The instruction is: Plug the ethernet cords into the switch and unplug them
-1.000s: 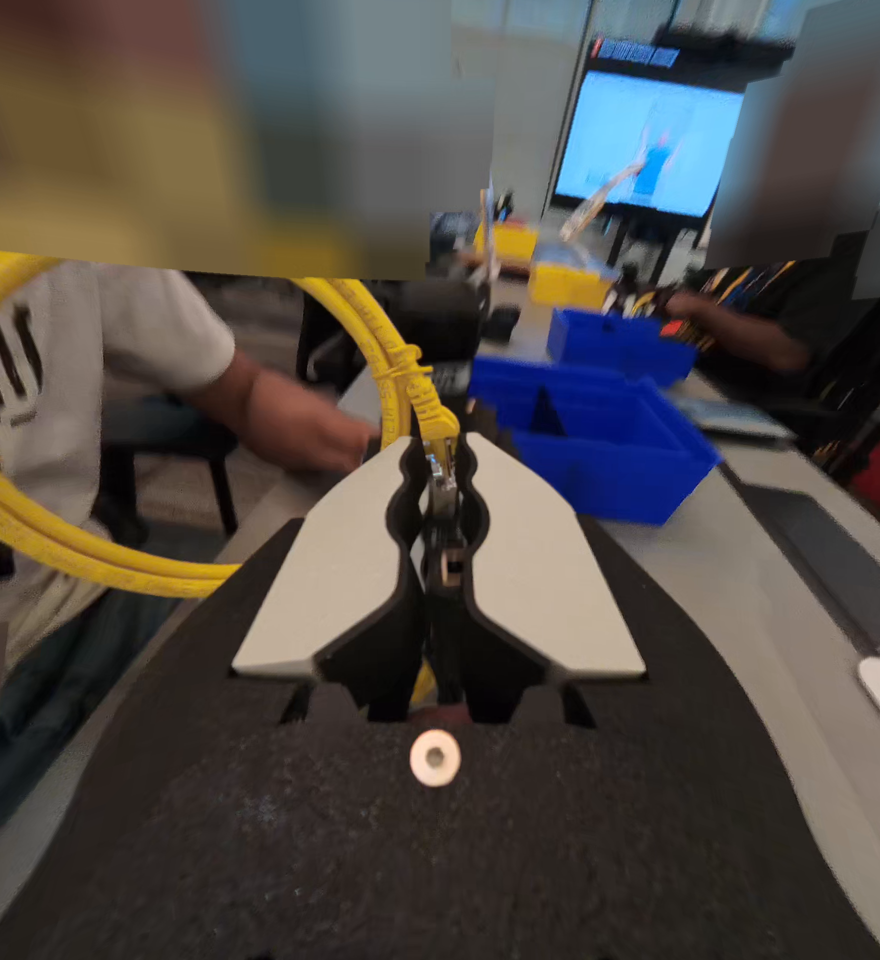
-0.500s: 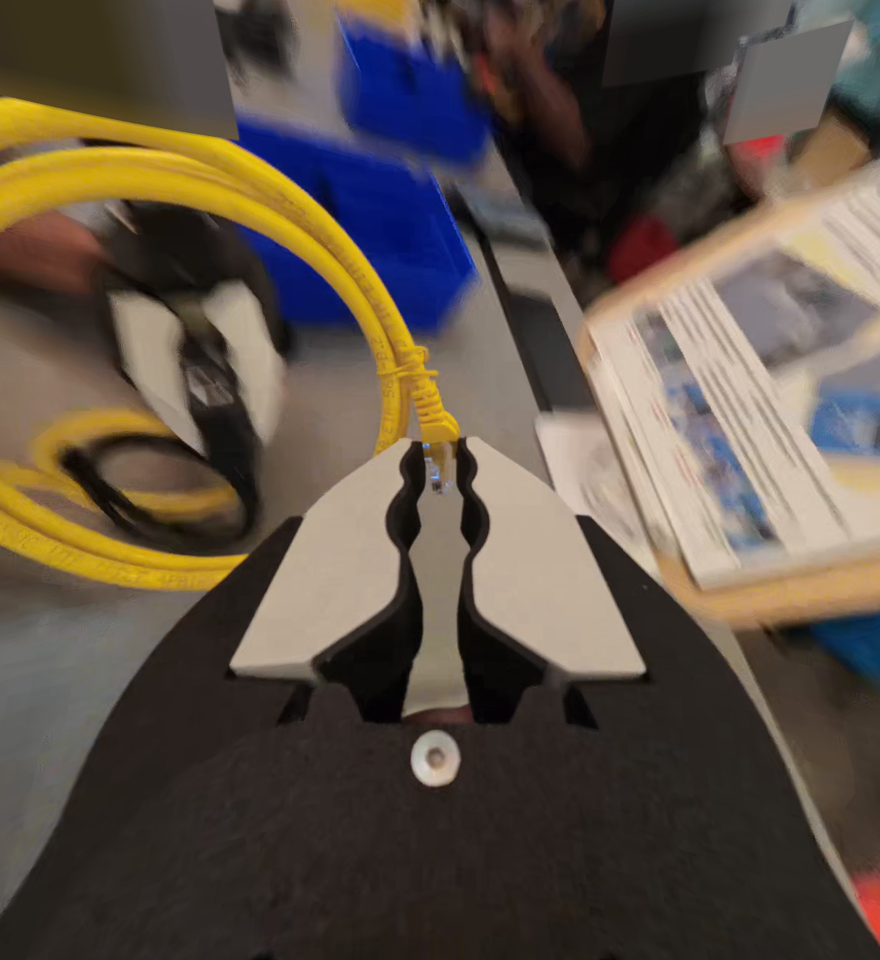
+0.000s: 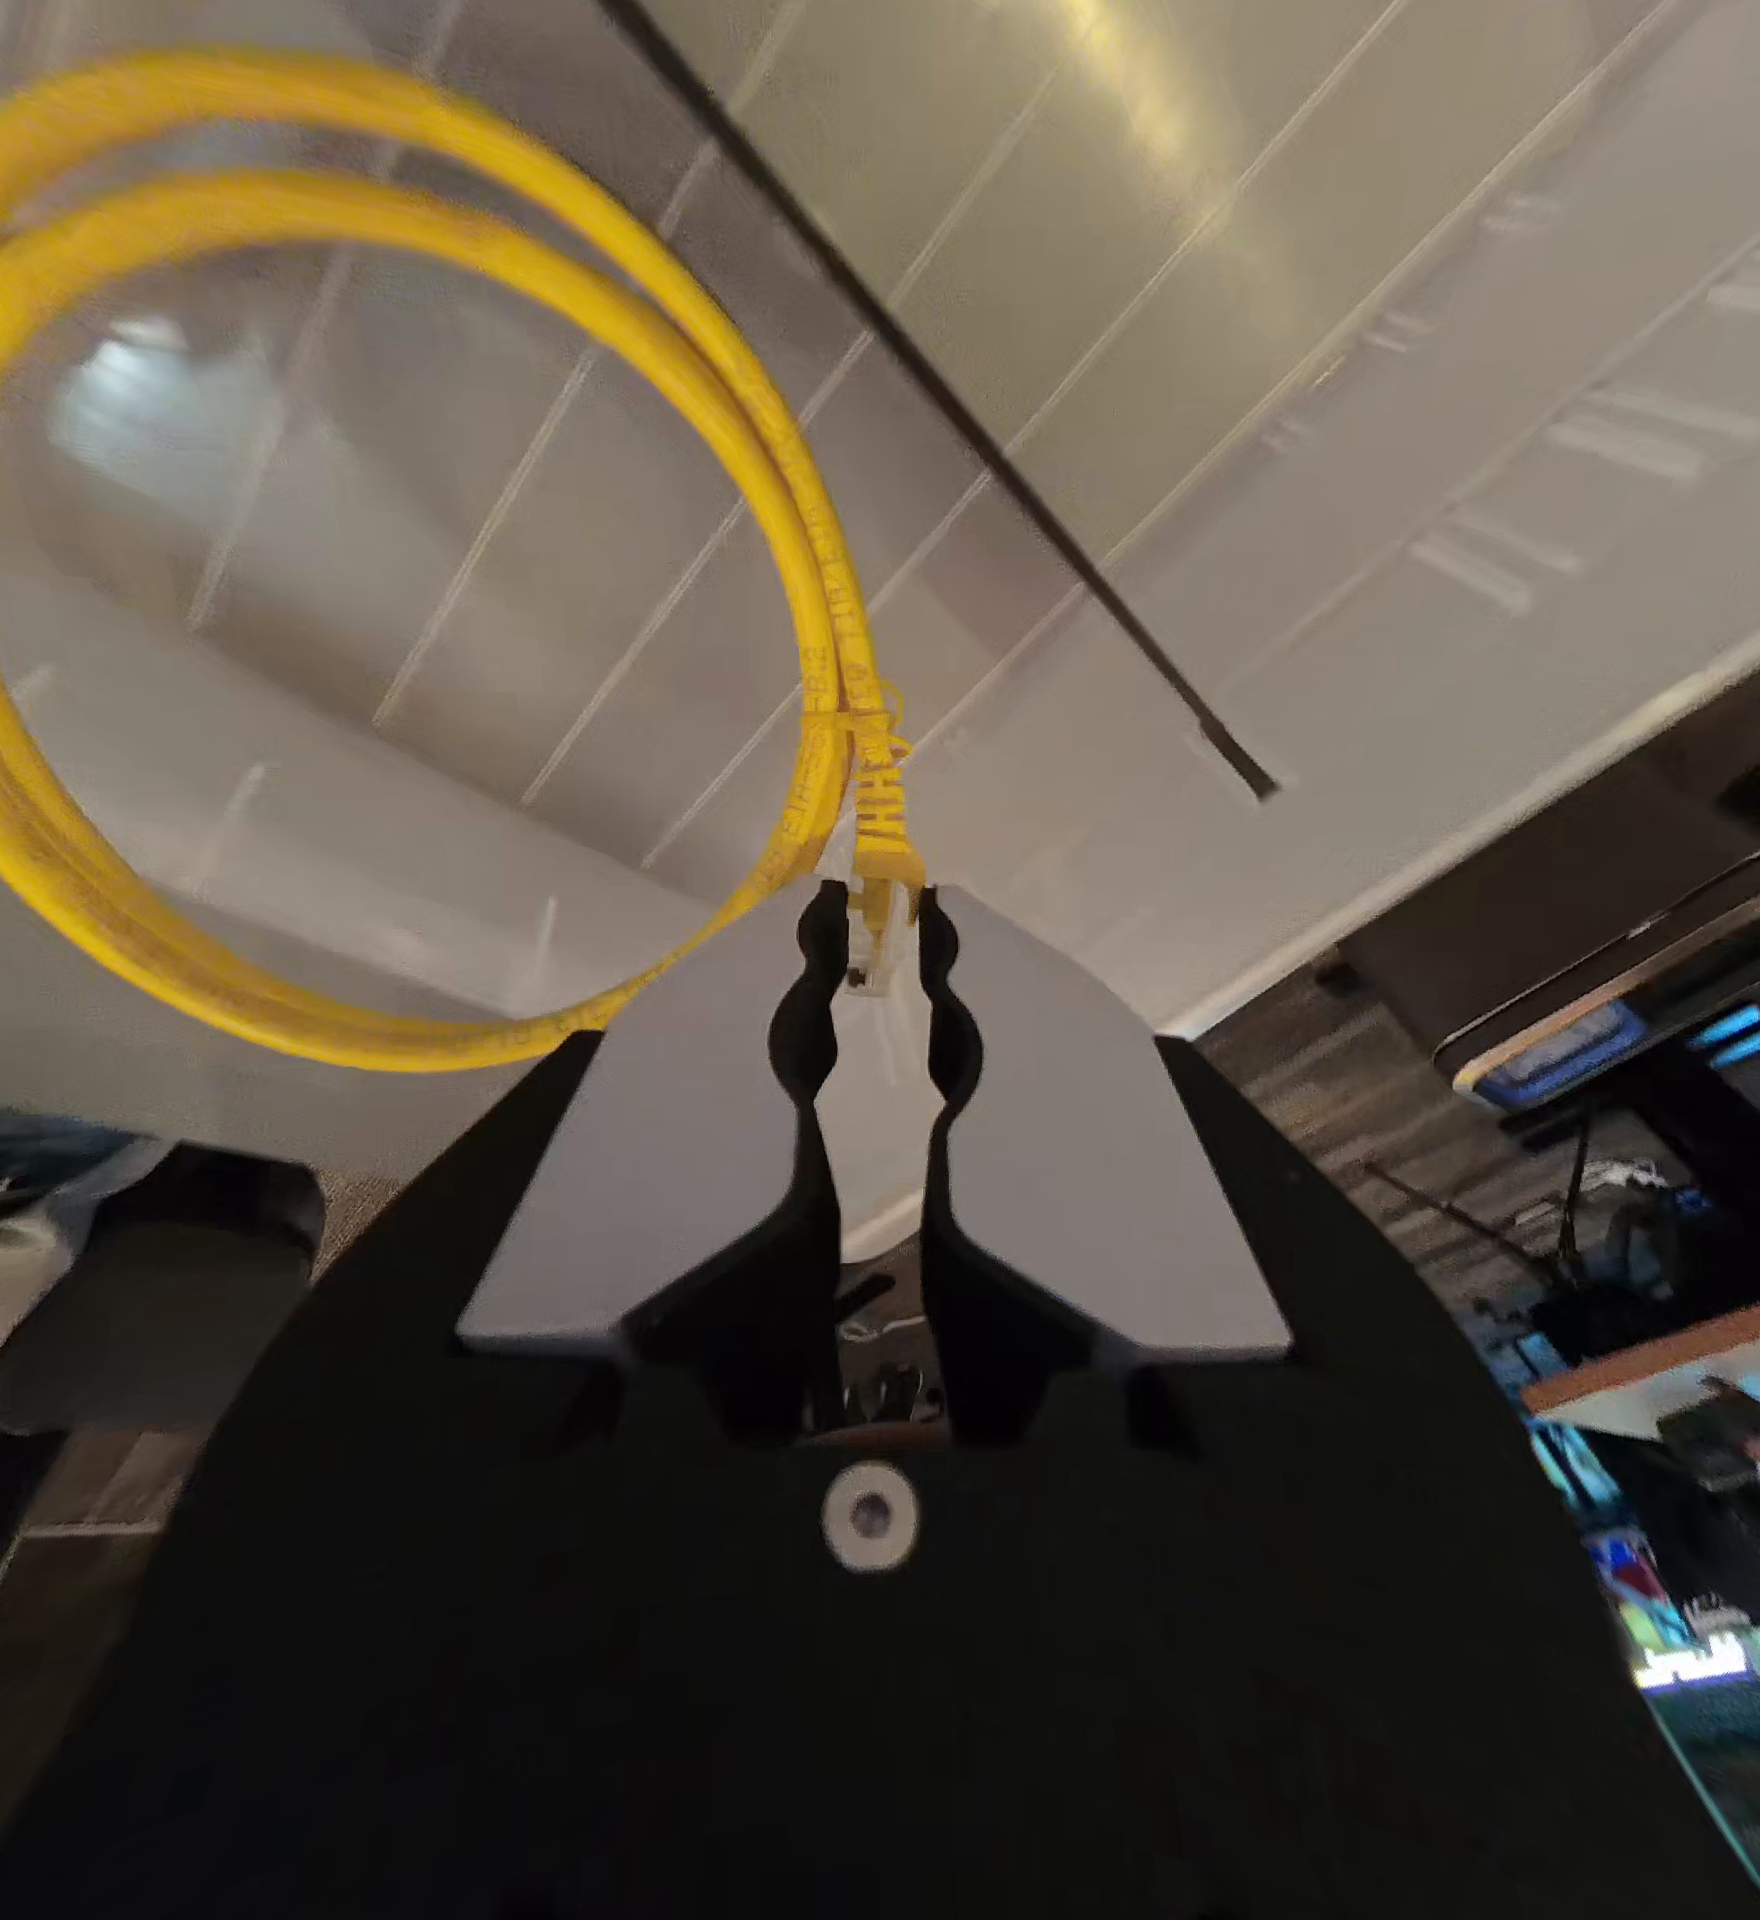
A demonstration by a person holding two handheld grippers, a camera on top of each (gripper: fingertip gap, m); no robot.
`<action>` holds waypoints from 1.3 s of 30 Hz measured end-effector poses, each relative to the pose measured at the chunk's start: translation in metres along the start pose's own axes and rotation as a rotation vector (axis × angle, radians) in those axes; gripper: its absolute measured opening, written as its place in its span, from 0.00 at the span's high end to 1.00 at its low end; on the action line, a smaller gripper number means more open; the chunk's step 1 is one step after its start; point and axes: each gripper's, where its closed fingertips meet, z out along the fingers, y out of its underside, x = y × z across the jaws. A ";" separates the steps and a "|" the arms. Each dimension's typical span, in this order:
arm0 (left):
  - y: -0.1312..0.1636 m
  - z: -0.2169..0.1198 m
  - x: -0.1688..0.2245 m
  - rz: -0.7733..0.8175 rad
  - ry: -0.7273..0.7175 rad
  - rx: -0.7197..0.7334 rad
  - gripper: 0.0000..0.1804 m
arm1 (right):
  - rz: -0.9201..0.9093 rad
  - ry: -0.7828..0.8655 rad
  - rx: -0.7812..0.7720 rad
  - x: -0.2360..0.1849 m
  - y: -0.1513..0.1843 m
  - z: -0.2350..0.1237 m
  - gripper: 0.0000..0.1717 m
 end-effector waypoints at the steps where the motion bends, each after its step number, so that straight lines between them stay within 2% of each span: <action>1: 0.000 0.000 0.001 0.006 -0.002 -0.002 0.87 | 0.018 0.029 -0.017 0.003 -0.004 0.009 0.93; 5: -0.001 -0.006 -0.003 0.025 -0.027 -0.006 0.87 | 0.060 0.069 -0.024 0.000 -0.011 0.044 0.91; 8: -0.001 -0.010 -0.009 0.010 -0.043 0.002 0.87 | 0.037 0.150 -0.039 -0.001 0.000 0.054 0.80; 10: -0.002 -0.013 -0.014 -0.009 -0.057 0.010 0.87 | 0.073 0.220 0.062 0.006 0.002 0.035 0.71; 13: -0.003 -0.017 -0.025 -0.047 -0.088 0.025 0.87 | 0.118 0.236 0.317 -0.003 -0.002 -0.018 0.67; 16: -0.008 -0.022 -0.033 -0.091 -0.111 0.061 0.87 | 0.056 0.157 0.725 -0.046 -0.035 -0.085 0.68; 19: -0.022 -0.031 -0.035 -0.154 -0.087 0.169 0.87 | -0.118 -0.107 1.173 -0.134 -0.078 -0.146 0.70; 20: -0.026 -0.035 -0.033 -0.183 -0.051 0.209 0.87 | -0.192 -0.223 1.269 -0.167 -0.087 -0.159 0.71; 22: -0.036 -0.041 -0.029 -0.237 0.008 0.282 0.87 | -0.307 -0.402 1.364 -0.220 -0.102 -0.165 0.72; 25: -0.049 -0.049 -0.022 -0.293 0.069 0.371 0.87 | -0.332 -0.496 1.412 -0.255 -0.126 -0.157 0.68; 27: -0.056 -0.051 -0.020 -0.308 0.080 0.396 0.87 | -0.321 -0.604 1.435 -0.272 -0.137 -0.152 0.72; 28: -0.058 -0.051 -0.019 -0.304 0.083 0.399 0.87 | -0.349 -0.660 1.398 -0.283 -0.139 -0.146 0.77; 29: -0.058 -0.050 -0.018 -0.300 0.081 0.388 0.87 | -0.367 -0.664 1.366 -0.287 -0.142 -0.139 0.88; 30: -0.058 -0.049 -0.017 -0.290 0.074 0.377 0.87 | -0.356 -0.656 1.364 -0.285 -0.143 -0.138 0.89; 31: -0.055 -0.048 -0.017 -0.291 0.063 0.356 0.87 | -0.342 -0.634 1.369 -0.279 -0.143 -0.138 0.93; 34: -0.037 -0.045 -0.010 -0.309 0.071 0.255 0.86 | -0.372 -0.489 1.311 -0.264 -0.133 -0.139 0.93; 36: -0.025 -0.043 -0.002 -0.285 0.082 0.186 0.86 | -0.434 -0.301 1.238 -0.258 -0.125 -0.135 0.93; 39: -0.004 -0.043 0.006 -0.186 0.041 0.006 0.83 | -0.522 -0.032 1.114 -0.251 -0.112 -0.130 0.93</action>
